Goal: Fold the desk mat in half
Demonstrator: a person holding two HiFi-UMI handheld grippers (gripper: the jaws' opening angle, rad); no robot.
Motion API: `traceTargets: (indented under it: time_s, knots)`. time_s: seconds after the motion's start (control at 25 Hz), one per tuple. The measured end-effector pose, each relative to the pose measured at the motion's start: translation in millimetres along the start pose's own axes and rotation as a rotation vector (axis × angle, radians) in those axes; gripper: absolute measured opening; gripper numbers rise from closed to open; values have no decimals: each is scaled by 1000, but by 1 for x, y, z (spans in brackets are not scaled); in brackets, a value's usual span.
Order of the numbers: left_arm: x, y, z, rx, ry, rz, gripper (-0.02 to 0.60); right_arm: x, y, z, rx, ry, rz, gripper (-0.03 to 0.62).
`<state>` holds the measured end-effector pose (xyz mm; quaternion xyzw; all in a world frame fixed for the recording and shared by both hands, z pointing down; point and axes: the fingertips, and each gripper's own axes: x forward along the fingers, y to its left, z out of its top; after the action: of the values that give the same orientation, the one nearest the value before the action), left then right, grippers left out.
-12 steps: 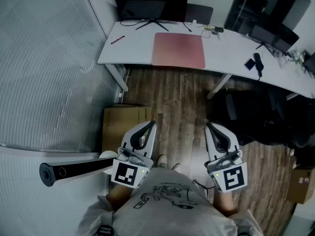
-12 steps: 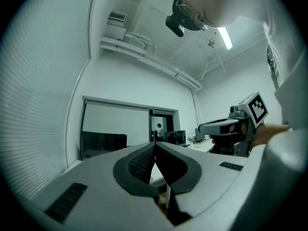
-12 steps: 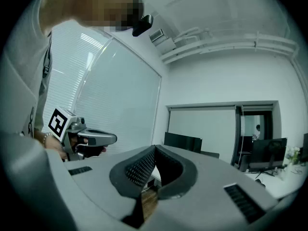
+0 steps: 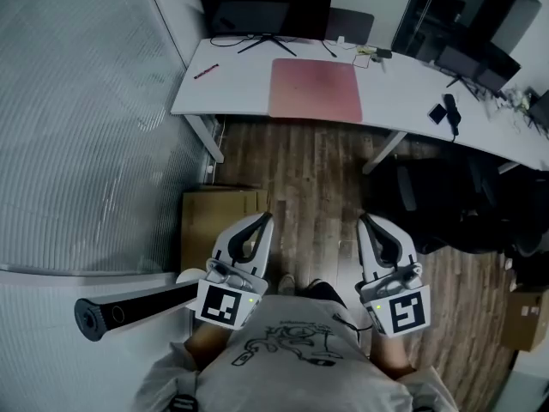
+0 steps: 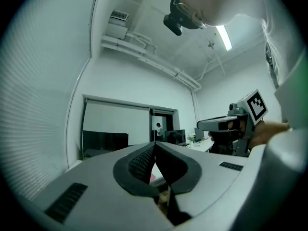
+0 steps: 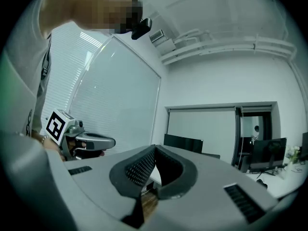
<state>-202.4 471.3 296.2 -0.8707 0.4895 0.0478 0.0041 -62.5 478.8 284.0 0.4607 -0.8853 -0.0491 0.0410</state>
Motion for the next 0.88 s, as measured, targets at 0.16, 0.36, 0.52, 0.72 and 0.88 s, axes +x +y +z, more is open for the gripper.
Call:
traceTargets:
  time_s: [0.16,0.36,0.52,0.72,0.88]
  knots:
    - [1,13,-4,-11,8,8,20,13,3,-6,6,14,5,9]
    - [18,22,-5,4,13,12,20,25,-11,-8,2,9,-4,9]
    - [35,30,-13,6,17,23,20,37,-25,-15,0,16,-7,9]
    - [68,34,-15,9,13,21,20,52,-56,-19,-9,14,-20,9]
    - [102,34,-26,28,62,5,20,67,-88,-22,6,4,-26,9]
